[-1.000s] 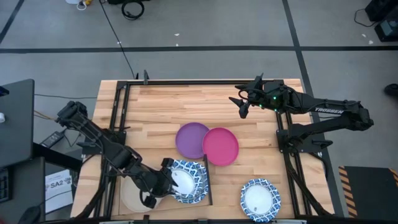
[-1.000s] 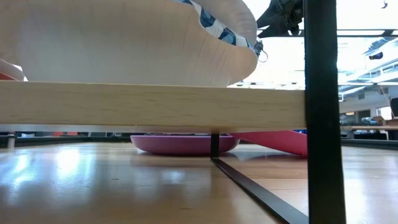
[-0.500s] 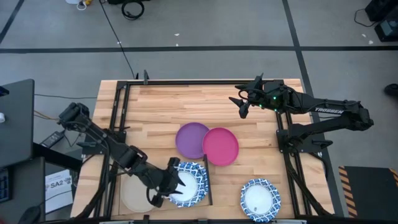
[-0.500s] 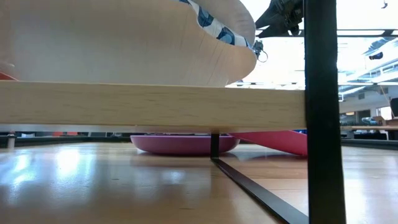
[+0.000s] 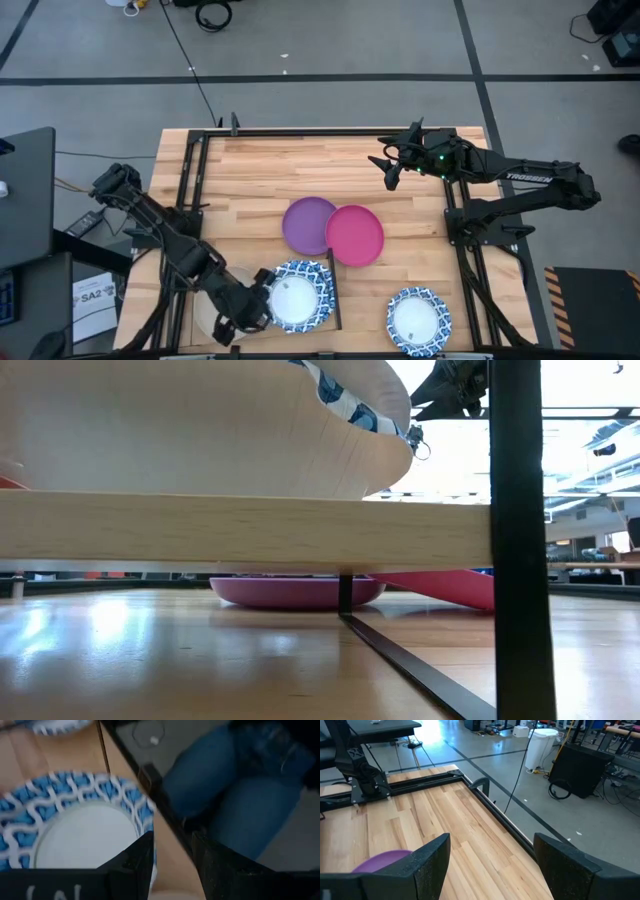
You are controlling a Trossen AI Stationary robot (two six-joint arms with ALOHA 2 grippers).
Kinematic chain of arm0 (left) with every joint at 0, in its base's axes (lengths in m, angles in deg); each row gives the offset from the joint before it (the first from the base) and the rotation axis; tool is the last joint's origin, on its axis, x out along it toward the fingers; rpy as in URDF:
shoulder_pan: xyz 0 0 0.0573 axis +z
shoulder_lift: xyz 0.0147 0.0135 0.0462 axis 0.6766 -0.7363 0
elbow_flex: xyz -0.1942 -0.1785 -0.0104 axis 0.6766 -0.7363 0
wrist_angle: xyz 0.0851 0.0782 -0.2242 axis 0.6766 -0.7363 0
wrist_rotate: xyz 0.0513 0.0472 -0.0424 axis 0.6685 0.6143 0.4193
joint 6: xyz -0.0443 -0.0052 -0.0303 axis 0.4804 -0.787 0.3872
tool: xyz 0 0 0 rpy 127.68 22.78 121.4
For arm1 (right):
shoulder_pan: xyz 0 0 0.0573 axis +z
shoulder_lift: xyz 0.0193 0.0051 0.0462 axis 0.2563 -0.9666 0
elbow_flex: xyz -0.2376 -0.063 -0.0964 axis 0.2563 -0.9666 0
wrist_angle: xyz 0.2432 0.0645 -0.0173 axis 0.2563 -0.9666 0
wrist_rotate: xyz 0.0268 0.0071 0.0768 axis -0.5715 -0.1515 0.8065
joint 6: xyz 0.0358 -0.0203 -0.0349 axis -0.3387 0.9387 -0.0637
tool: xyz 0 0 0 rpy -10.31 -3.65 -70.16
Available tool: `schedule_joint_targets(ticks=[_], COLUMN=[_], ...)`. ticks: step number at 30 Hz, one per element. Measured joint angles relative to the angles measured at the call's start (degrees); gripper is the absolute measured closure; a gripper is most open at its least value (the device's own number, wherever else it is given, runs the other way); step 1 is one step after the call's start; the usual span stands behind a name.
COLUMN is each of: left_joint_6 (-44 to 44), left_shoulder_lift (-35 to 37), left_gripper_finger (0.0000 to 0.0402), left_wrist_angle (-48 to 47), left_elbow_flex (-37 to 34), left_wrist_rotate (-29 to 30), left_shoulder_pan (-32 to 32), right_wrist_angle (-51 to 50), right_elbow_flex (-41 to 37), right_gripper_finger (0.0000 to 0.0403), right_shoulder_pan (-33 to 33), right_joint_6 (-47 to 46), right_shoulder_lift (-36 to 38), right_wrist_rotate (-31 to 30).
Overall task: Place and stack plates onto a shelf
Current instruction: Stack the top blue patterned bowl on top of the blue patterned bowl on the shelf
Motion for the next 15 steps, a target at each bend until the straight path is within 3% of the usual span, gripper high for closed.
schedule_joint_targets(ticks=[15], left_joint_6=[-9.8], left_shoulder_lift=[-1.3], left_gripper_finger=[0.0260], left_wrist_angle=[-6.5], left_elbow_flex=[0.0], left_wrist_rotate=[4.3], left_shoulder_pan=[-0.4], right_wrist_angle=[0.0], right_elbow_flex=[0.0], right_gripper_finger=[0.0112], right_shoulder_pan=[0.0], right_joint_6=[0.0], right_shoulder_lift=[0.0], right_wrist_rotate=[0.0])
